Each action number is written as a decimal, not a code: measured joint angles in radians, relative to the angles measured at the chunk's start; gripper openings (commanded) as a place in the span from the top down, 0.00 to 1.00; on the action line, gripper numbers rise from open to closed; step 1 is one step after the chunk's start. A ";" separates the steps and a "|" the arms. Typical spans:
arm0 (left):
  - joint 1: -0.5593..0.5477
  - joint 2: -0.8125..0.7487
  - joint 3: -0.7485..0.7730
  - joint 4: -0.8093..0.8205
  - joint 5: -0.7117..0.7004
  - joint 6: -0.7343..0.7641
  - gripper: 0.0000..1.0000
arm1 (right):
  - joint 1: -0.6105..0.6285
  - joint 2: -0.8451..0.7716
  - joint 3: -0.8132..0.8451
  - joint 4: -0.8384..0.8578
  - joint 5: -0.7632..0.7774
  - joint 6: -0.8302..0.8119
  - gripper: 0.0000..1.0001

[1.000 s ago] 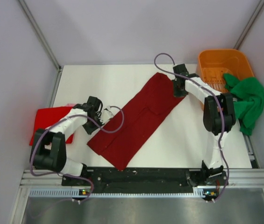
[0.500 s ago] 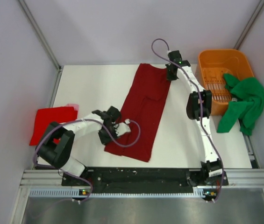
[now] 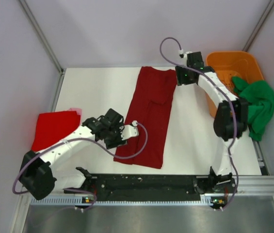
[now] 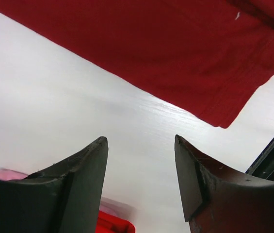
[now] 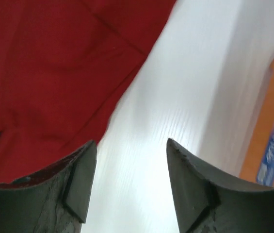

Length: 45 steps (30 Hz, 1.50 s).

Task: Fold and stack the t-shirts
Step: Rotate the tshirt 85 degrees, then grab the bottom of the folded rectangular tshirt with both arms

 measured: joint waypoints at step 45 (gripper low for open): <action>0.006 -0.027 -0.164 0.143 0.290 0.269 1.00 | 0.827 -1.018 -1.423 0.395 -0.261 -0.792 1.00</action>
